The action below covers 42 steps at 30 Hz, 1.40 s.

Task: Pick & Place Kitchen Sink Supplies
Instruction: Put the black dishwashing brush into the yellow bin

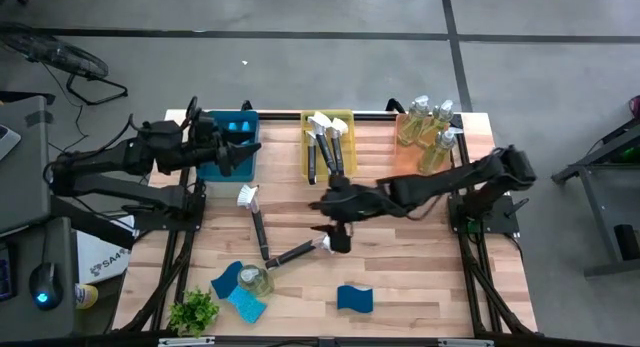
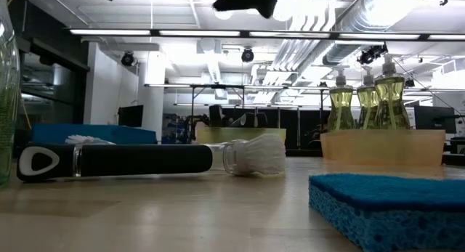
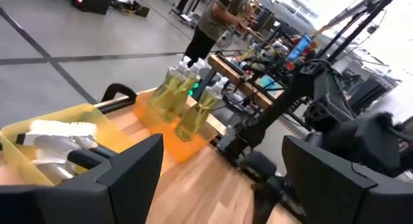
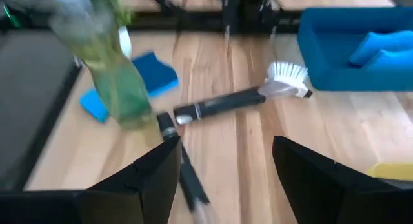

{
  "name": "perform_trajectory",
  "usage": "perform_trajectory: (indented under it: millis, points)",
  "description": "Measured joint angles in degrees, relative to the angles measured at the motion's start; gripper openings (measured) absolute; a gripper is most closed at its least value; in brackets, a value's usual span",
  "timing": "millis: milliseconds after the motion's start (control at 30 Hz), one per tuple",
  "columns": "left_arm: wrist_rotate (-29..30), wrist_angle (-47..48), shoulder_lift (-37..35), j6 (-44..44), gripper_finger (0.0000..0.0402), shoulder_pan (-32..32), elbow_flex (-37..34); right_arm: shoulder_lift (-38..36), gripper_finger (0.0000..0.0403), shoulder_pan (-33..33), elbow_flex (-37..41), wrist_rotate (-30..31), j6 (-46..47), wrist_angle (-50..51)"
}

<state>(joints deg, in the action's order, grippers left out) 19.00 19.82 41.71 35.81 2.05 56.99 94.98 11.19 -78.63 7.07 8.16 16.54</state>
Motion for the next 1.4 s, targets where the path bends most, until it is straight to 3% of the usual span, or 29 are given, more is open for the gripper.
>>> perform_trajectory:
  millis: [233,433,667,1400]
  points:
    - [2.85,0.04,0.02,0.43,0.0311,-2.21,0.00,12.69,0.0238,-2.72,-14.33,-7.58,-8.42,17.88]
    - [3.31,0.02,0.02,0.47,0.0311,-2.10,0.00,21.19,0.0238,-3.31,-20.52,-11.37,-17.09,24.85]
    - [3.28,0.04,0.02,0.46,0.0311,-2.10,0.00,26.50,0.0238,-2.27,-20.29,-9.99,-22.22,24.77]
    - [3.20,0.91,0.02,0.48,0.0311,-2.07,0.00,33.44,0.0238,-0.29,-19.78,-11.07,-17.70,22.12]
